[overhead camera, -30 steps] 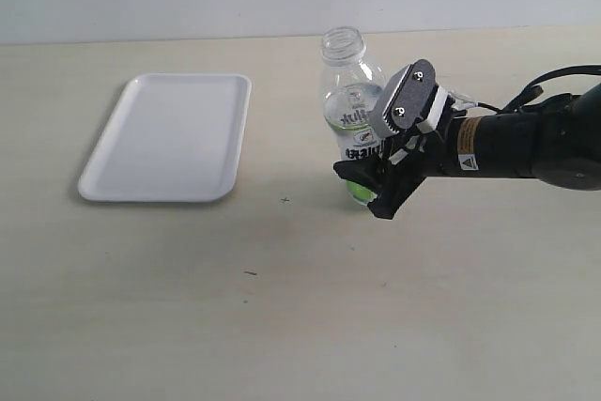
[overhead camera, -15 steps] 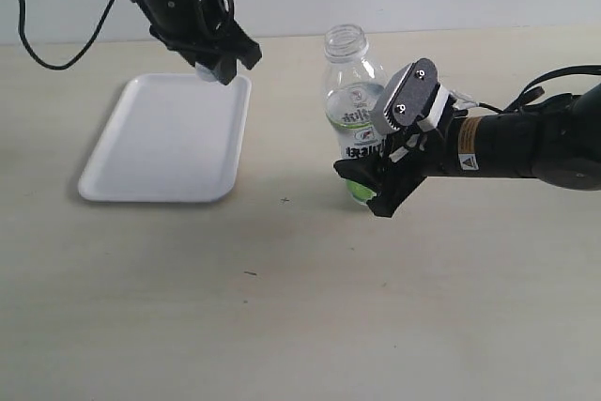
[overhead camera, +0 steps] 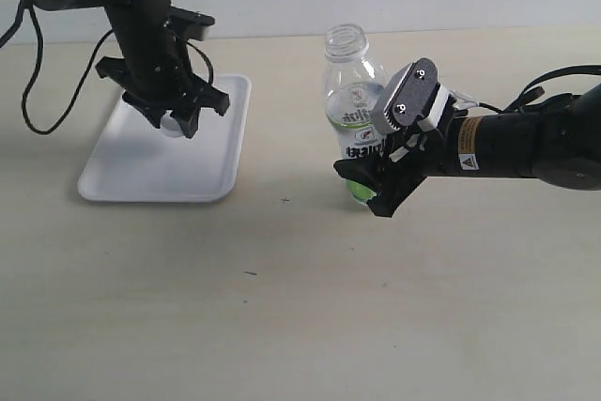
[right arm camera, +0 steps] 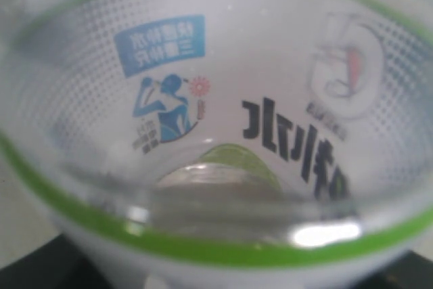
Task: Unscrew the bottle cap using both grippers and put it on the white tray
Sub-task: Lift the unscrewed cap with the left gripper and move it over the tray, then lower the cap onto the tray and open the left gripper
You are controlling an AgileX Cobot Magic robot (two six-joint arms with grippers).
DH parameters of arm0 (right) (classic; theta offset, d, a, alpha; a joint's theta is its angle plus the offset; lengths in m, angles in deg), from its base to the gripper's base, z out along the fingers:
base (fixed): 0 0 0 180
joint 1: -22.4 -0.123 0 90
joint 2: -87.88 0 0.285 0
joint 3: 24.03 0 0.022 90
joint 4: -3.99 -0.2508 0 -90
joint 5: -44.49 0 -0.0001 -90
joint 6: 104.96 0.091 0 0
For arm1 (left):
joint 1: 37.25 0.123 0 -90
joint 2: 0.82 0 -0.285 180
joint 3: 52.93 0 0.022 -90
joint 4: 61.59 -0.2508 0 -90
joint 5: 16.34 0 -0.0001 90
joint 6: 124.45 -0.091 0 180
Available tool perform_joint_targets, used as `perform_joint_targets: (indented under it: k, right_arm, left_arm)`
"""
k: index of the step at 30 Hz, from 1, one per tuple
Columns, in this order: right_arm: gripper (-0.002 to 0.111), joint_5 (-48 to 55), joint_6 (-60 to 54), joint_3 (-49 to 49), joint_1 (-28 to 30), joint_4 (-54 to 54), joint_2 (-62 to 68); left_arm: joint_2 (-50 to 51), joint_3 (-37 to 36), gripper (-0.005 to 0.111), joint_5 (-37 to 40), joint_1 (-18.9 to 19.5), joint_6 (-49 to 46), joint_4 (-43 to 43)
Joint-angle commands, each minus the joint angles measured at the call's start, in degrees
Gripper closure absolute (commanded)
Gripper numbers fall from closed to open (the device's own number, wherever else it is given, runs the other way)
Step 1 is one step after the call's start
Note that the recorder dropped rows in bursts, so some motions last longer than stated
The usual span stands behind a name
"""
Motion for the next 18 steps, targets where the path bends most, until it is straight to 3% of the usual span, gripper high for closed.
perform_joint_targets:
  k: [1,9,12,15,18]
  right_arm:
    - [0.108,5.87,-0.44,0.47,0.08,1.83,1.02]
    - [0.108,5.87,-0.44,0.47,0.08,1.83,1.02]
    - [0.108,5.87,-0.44,0.47,0.08,1.83,1.02]
    - [0.108,5.87,-0.44,0.47,0.08,1.83,1.02]
    - [0.108,5.87,-0.44,0.47,0.08,1.83,1.02]
  left_arm:
    - [1.99,-0.14,0.107,-1.05,1.30,2.29,0.43]
    - [3.84,-0.14,0.104,-0.97,1.30,2.29,0.61]
    - [3.84,-0.14,0.085,-0.76,1.30,2.29,0.61]
    - [3.84,-0.14,0.049,-0.76,1.30,2.29,0.50]
    - [3.84,-0.14,0.036,-0.76,1.30,2.40,0.29]
